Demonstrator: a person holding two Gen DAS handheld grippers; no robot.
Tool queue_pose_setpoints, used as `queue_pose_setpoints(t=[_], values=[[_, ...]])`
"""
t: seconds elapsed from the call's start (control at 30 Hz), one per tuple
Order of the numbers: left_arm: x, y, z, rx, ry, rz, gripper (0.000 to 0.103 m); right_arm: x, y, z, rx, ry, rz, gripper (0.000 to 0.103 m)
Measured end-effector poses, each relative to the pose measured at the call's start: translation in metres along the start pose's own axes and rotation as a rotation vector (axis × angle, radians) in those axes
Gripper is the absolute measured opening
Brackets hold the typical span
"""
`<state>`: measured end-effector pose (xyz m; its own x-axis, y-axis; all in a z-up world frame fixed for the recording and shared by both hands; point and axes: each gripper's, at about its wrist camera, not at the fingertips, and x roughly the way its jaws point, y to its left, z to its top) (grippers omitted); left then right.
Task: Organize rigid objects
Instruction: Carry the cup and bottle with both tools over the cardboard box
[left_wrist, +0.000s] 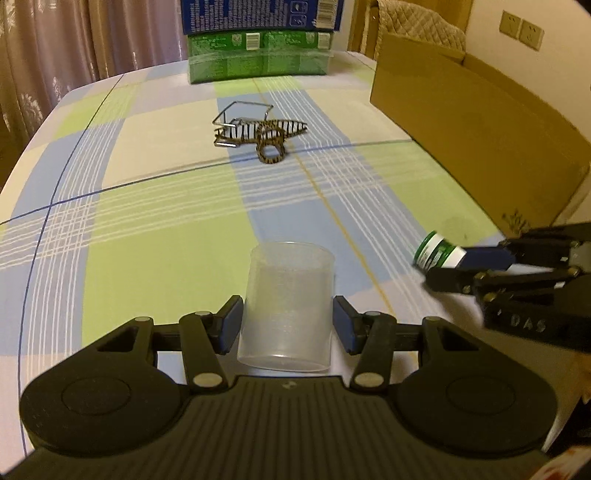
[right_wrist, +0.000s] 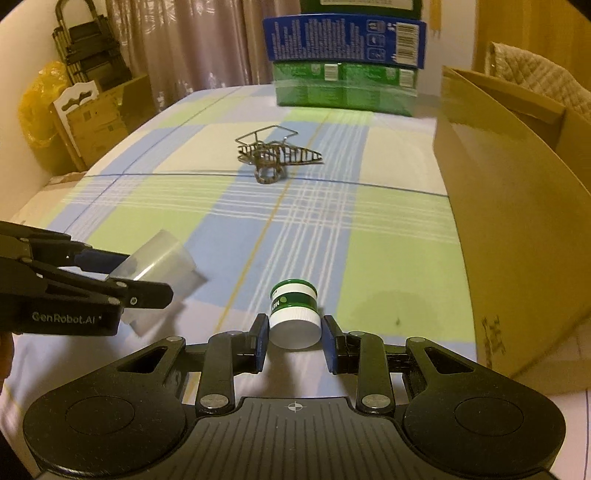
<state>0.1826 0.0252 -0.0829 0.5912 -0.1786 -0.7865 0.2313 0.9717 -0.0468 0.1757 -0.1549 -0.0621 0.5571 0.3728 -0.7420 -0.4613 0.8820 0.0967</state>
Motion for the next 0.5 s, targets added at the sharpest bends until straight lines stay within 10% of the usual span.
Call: queue_pose_setpoints(t=[0.5], values=[[0.014, -0.002, 0.009, 0.017, -0.025, -0.005, 0.05, 0.003, -0.008, 0.004, 0.061, -0.009, 0.02, 0.027]])
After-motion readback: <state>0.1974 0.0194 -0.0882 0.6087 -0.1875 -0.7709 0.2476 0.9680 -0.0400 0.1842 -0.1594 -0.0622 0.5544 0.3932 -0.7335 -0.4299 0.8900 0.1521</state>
